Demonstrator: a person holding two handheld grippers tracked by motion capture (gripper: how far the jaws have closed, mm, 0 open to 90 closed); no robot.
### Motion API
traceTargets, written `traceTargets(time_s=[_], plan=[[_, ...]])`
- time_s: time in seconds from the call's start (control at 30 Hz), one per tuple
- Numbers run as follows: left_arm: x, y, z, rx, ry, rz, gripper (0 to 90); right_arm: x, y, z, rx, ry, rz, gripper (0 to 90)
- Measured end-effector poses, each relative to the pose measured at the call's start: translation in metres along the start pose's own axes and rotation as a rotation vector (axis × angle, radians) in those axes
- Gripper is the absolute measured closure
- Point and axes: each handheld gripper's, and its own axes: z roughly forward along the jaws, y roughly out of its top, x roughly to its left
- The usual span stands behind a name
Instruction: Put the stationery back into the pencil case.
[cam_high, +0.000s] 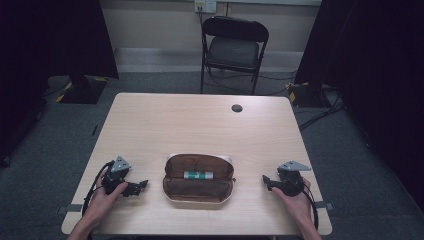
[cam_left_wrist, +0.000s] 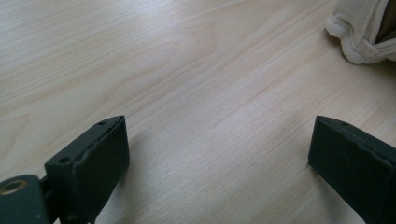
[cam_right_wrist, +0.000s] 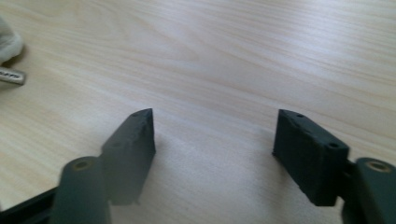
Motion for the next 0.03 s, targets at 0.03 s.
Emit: traceTargets(time_s=[0.03], plan=[[0.0000,0.0000,0.0000,0.000,0.000,0.000,4.9,0.0000,-0.0003,0.0008,-0.003,-0.010,0.003,26.0]])
